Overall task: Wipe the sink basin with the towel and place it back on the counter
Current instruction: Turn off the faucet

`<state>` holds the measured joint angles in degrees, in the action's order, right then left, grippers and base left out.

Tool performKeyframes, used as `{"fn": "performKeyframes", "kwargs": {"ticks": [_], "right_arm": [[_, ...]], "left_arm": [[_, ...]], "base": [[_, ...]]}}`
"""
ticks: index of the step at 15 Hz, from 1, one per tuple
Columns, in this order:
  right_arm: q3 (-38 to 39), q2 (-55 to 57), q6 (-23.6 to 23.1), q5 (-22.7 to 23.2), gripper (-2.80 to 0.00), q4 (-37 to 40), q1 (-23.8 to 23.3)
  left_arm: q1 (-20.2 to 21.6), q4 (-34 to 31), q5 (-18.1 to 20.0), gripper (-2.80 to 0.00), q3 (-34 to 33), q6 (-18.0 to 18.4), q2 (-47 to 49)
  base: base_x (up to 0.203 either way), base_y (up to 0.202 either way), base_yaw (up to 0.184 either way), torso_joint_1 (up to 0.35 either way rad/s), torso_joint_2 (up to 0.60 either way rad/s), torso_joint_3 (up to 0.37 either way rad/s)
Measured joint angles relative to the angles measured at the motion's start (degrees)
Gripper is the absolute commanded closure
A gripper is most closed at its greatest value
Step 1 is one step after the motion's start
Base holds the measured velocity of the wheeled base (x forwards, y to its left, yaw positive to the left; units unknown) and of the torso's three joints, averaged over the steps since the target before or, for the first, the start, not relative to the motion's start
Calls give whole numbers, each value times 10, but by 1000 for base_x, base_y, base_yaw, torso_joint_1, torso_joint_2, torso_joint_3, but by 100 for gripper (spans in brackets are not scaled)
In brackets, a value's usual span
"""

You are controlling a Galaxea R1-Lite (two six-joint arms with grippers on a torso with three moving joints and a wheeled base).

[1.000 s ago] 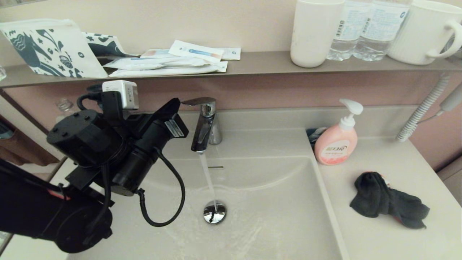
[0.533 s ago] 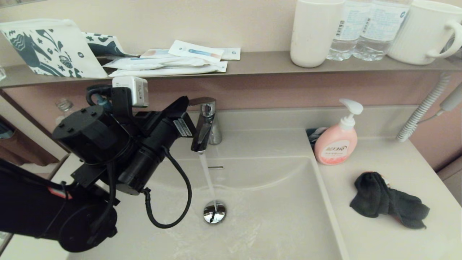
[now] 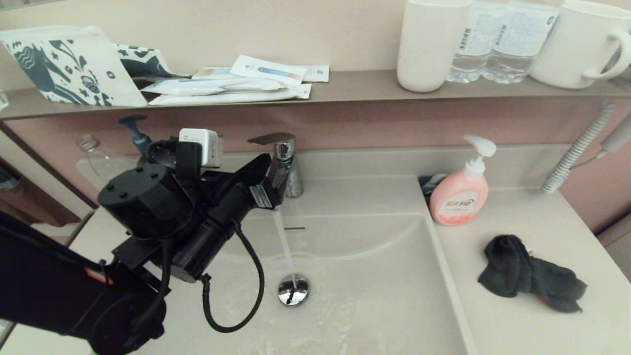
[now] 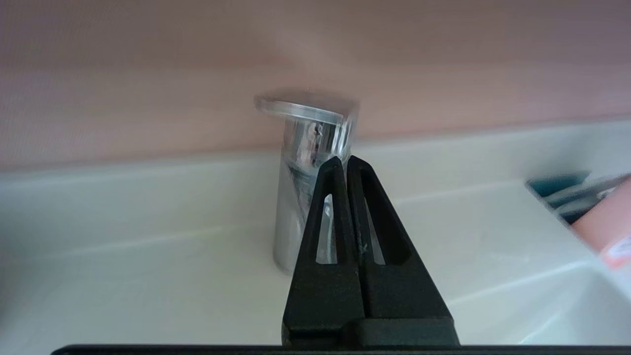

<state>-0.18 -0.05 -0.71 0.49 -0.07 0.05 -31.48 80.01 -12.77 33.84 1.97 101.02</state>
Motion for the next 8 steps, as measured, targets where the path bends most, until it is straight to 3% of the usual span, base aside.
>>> {"fn": "performKeyframes", "kwargs": {"ticks": [8], "right_arm": [[0,0,0,0,0,0,0]], "left_arm": [[30,-3,4,0,-11,9,-32]], "base": [[0,0,0,0,0,0]]}}
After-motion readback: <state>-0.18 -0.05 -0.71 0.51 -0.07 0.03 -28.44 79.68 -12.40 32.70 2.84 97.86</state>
